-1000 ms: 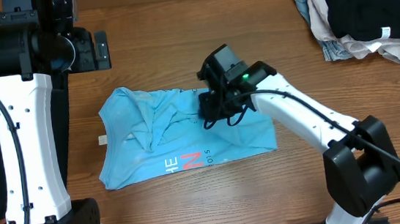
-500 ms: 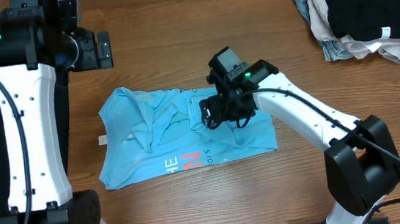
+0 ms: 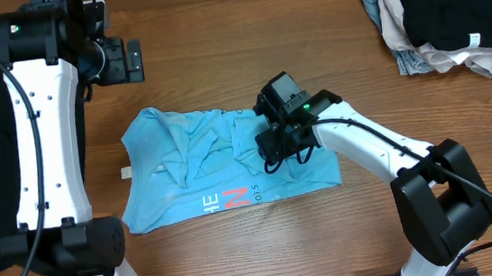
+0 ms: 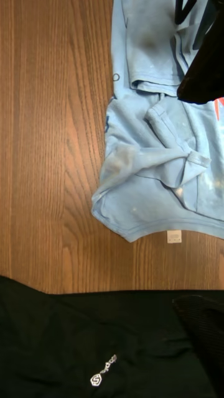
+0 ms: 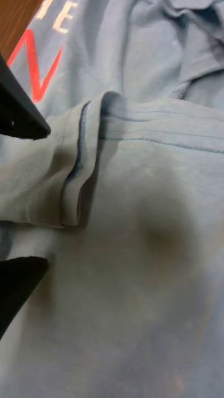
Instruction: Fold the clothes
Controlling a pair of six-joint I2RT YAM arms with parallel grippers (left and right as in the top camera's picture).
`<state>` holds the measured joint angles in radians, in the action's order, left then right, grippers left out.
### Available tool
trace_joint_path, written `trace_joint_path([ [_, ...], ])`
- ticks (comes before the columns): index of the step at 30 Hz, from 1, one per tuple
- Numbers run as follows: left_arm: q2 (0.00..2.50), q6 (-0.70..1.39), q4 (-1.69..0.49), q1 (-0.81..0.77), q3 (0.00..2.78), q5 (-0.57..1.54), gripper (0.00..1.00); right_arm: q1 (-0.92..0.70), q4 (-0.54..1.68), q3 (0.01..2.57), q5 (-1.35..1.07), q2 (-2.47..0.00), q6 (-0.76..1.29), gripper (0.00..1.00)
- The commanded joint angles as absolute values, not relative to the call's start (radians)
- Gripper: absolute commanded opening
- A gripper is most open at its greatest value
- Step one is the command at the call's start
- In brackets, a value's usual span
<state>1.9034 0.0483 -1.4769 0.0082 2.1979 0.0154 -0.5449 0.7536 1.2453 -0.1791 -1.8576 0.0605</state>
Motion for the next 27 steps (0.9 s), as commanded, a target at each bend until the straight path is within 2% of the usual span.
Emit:
trace_joint_path([
  [1, 1.927, 0.029, -1.477, 0.007, 2.189, 0.019, 1.00, -0.550, 0.741, 1.234, -0.200, -1.860, 0.024, 0.56],
  [4, 1.934, 0.029, -1.477, 0.007, 2.190, 0.019, 1.00, -0.550, 0.744, 1.234, -0.200, -1.860, 0.025, 0.37],
  [7, 1.940, 0.029, -1.477, 0.007, 2.190, 0.019, 1.00, -0.550, 0.761, 1.237, -0.209, -1.860, 0.025, 0.13],
  [9, 1.941, 0.029, -1.476, 0.007, 2.190, 0.019, 1.00, -0.550, 0.783, 1.244, -0.228, -1.859, 0.025, 0.04],
  [15, 1.941, 0.029, -1.477, 0.007, 2.190, 0.019, 1.00, -0.567, 0.885, 1.279, -0.376, -1.859, 0.025, 0.04],
  [20, 1.942, 0.029, -1.474, 0.007, 2.190, 0.019, 1.00, -0.656, 0.928, 1.279, -0.429, -1.859, 0.030, 0.05],
  [22, 1.942, 0.029, -1.469, 0.007, 2.190, 0.019, 1.00, -0.705, 0.941, 1.279, -0.429, -1.859, 0.030, 0.24],
  [27, 1.942, 0.028, -1.466, 0.007, 2.189, 0.019, 1.00, -0.752, 0.965, 1.281, -0.429, -1.859, 0.035, 0.40],
])
